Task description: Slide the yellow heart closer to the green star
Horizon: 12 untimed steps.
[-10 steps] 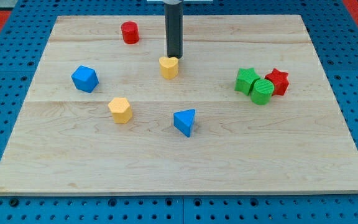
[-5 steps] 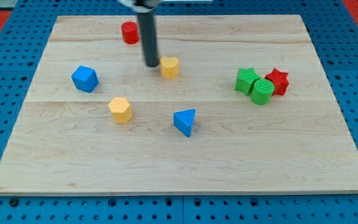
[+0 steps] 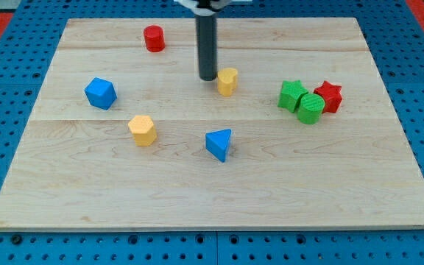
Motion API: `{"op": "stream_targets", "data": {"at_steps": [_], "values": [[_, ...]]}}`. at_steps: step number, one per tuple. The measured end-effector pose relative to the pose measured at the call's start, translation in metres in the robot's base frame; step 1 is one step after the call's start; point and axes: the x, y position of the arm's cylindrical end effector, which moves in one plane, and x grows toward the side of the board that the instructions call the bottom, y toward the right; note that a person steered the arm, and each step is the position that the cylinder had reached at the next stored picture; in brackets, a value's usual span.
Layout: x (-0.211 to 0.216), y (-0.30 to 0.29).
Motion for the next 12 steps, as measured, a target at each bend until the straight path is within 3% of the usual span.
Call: {"op": "stream_targets", "data": {"at_steps": [1, 3, 5, 7, 8, 10, 11, 12], "values": [[0.0, 0.05], [0.0, 0.013], [0.038, 0.005], [0.046, 0.086], [0.031, 0.094], [0.023, 0.019], [-0.022, 0.019], [-0.027, 0.032]]}}
